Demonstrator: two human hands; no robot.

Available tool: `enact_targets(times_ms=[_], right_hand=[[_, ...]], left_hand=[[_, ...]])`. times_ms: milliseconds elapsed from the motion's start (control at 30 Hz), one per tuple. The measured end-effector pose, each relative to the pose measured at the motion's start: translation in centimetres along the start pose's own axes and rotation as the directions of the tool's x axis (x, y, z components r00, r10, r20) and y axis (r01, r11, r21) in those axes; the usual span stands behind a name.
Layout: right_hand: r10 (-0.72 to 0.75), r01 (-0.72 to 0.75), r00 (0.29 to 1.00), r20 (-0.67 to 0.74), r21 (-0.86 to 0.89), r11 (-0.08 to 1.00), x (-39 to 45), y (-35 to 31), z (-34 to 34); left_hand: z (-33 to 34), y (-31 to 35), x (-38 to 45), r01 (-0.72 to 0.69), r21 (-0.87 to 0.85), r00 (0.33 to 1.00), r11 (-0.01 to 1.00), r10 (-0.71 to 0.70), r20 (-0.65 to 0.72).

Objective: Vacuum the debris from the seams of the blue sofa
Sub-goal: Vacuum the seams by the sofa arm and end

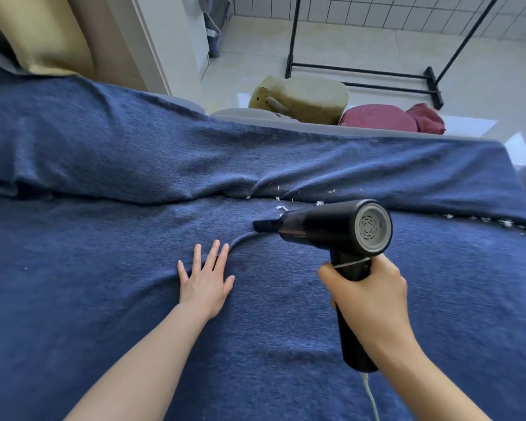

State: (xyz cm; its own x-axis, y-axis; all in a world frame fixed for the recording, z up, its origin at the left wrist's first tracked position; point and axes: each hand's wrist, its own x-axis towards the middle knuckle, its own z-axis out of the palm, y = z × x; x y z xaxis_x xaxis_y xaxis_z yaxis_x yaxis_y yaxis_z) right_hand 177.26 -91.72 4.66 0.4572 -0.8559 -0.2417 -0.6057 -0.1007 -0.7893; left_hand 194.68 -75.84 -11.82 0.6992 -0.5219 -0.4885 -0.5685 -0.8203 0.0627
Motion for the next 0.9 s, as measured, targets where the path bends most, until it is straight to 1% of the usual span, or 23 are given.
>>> enact_targets(times_ms=[133, 233, 300, 400, 467, 567, 667, 733, 900], right_hand=[[0.008, -0.007, 0.999, -0.054, 0.014, 1.0, -0.5, 0.0, 0.1], [0.025, -0.026, 0.993, -0.118, -0.009, 1.0, -0.8, -0.1, -0.3], [0.044, -0.047, 0.99, -0.135, -0.013, 0.999, -0.6, -0.4, -0.3], [0.038, -0.042, 0.986, -0.16, -0.019, 0.999, 0.0, -0.4, 0.2], [0.031, -0.036, 0.982, -0.186, -0.022, 0.999, 0.3, -0.6, 0.8], [0.037, -0.046, 0.98, -0.194, -0.041, 0.998, 1.0, -1.1, 1.8], [0.052, -0.06, 0.974, -0.221, -0.032, 0.998, 2.1, -1.3, 2.4], [0.051, -0.058, 0.97, -0.237, -0.025, 0.998, 2.6, -1.5, 2.9], [0.057, -0.068, 0.975, -0.215, -0.047, 0.997, 3.9, -2.3, 4.5]], left_hand=[[1.2, -0.1, -0.1, -0.007, 0.014, 0.996, 1.0, 0.008, -0.084], [1.8, 0.0, 0.0, -0.012, 0.008, 0.996, 1.0, 0.013, -0.089], [1.5, 0.1, 0.4, -0.056, 0.018, 0.994, 0.998, 0.057, -0.096], [1.0, 0.5, 0.9, -0.145, 0.052, 0.987, 0.988, 0.148, -0.056], [1.0, 0.8, 1.1, -0.165, 0.057, 0.986, 0.985, 0.167, -0.028], [1.0, 1.1, 1.7, -0.157, 0.056, 0.987, 0.986, 0.155, 0.043], [0.6, 1.2, 2.5, -0.159, 0.048, 0.973, 0.986, 0.149, 0.175], [0.3, 1.2, 2.8, -0.165, 0.044, 0.962, 0.985, 0.152, 0.227], [0.6, 1.1, 2.6, -0.182, 0.039, 0.964, 0.983, 0.17, 0.205]])
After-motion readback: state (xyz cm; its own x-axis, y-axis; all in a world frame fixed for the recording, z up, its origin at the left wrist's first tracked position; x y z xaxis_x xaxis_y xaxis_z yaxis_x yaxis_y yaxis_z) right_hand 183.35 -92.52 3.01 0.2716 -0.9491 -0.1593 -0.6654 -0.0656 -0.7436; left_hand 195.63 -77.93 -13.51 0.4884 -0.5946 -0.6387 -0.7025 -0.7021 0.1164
